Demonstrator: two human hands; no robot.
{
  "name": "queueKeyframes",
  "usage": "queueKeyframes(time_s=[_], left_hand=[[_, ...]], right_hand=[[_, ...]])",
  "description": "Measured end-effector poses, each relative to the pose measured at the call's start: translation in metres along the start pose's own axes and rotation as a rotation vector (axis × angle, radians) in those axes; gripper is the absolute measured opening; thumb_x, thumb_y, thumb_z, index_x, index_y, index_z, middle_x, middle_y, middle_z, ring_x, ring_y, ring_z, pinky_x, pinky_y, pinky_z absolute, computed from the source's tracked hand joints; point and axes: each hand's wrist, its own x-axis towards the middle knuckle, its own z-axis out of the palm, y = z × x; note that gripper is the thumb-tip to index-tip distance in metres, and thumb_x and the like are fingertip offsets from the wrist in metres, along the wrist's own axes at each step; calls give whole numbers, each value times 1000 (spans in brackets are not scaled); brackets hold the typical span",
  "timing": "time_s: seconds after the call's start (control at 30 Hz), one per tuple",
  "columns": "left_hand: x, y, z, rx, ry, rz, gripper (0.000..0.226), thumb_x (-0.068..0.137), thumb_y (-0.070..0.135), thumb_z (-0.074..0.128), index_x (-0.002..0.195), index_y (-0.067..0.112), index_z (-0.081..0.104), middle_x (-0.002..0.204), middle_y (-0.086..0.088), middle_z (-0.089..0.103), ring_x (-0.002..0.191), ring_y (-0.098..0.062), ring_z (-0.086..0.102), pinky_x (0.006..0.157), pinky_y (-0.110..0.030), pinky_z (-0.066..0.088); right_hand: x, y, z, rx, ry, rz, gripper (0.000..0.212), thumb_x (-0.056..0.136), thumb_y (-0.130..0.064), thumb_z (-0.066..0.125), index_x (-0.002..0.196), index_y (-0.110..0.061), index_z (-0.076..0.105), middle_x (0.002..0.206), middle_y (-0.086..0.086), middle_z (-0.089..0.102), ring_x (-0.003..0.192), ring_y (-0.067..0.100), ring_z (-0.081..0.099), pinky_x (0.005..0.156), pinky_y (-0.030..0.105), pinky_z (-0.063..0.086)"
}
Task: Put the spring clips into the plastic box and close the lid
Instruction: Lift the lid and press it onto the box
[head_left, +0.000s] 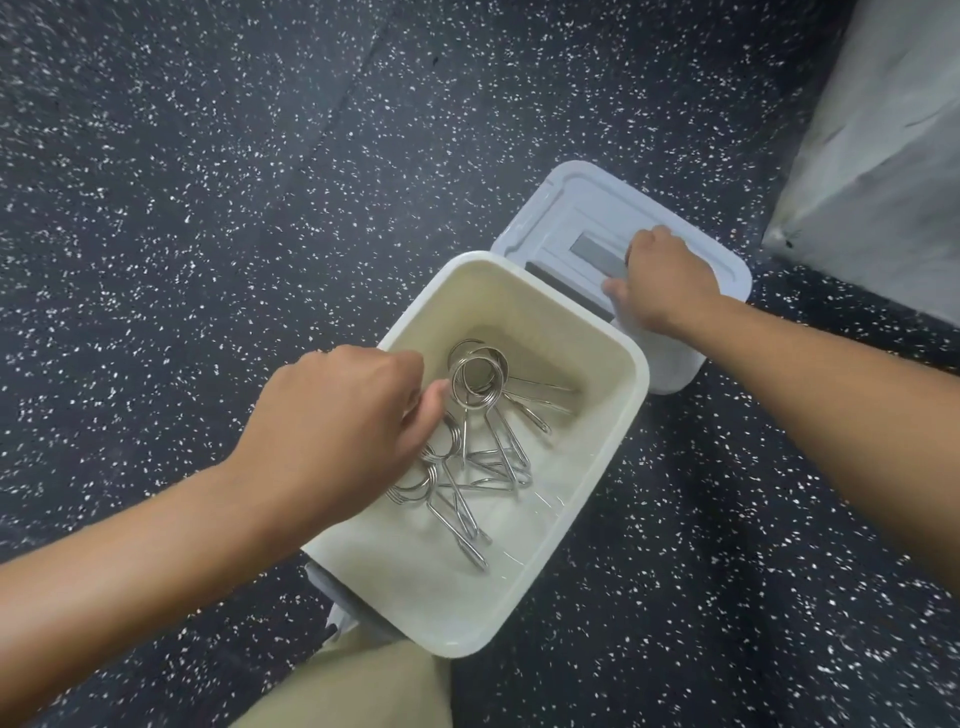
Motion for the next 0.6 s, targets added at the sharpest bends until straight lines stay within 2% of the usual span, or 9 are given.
queueKeyframes(time_s=[0.2, 0.3, 0.43, 0.6], left_hand=[[0, -7, -3, 23, -11, -6, 45, 97, 54, 39, 70, 21, 50, 61, 3, 57, 57, -31, 59, 53, -36, 50], [1, -8, -3, 36, -26, -26, 44, 97, 53, 40, 70, 21, 49, 61, 2, 57, 59, -30, 60, 52, -34, 48], [1, -6, -2, 43, -37, -32, 44, 96, 54, 39, 69, 21, 49, 60, 2, 58, 58, -29, 60, 52, -32, 47], [3, -5, -3, 48, -43, -41, 44, 96, 56, 38, 71, 23, 50, 61, 3, 58, 59, -29, 60, 52, -32, 47]], right_hand=[[16, 12, -2, -29, -72, -17, 45, 99, -37, 51, 126, -1, 53, 128, 19, 53, 114, 40, 54, 92, 47, 45], [14, 10, -3, -215, -34, -111, 47, 98, -37, 44, 125, 1, 52, 123, 20, 55, 110, 40, 56, 89, 45, 44], [16, 3, -7, -459, -12, -206, 53, 92, -39, 45, 127, -1, 53, 121, 19, 58, 109, 36, 58, 88, 43, 44], [19, 0, -15, -577, 21, -299, 47, 91, -36, 43, 123, -3, 54, 115, 17, 58, 101, 33, 58, 84, 42, 42]])
